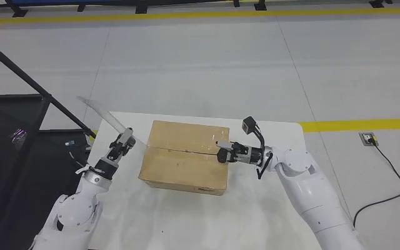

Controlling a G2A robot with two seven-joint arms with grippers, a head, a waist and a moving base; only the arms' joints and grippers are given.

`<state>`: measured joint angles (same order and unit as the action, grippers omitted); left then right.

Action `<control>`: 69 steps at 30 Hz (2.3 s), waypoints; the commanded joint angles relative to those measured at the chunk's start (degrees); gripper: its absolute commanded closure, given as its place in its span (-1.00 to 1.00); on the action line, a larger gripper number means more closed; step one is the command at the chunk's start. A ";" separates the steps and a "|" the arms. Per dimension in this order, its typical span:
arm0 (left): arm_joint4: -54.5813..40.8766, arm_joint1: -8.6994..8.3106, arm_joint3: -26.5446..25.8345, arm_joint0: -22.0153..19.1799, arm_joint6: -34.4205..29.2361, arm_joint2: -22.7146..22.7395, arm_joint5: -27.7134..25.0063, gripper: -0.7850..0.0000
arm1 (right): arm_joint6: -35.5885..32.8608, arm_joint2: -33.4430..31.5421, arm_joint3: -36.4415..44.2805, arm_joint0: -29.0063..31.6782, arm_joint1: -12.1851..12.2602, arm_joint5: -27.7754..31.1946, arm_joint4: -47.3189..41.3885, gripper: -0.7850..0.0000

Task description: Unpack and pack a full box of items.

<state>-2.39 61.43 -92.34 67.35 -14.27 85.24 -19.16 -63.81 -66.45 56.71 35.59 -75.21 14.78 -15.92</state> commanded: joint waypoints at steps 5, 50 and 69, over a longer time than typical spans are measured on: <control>1.48 0.23 -2.17 0.63 -0.10 -0.84 0.33 -1.00 | -0.01 -0.81 0.74 0.95 0.47 0.62 -0.45 -1.00; 3.90 1.97 -0.56 -1.33 -3.47 -5.37 1.24 -1.00 | -0.64 -2.15 9.53 5.64 2.94 -0.73 -1.57 -1.00; 0.63 1.89 -1.30 1.14 -6.41 -2.36 -0.18 -1.00 | -3.64 -2.63 10.60 5.57 3.73 3.81 -4.52 -1.00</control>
<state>-1.51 63.34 -93.50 68.26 -20.55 82.62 -19.21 -68.09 -69.19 67.40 41.32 -71.49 18.83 -20.78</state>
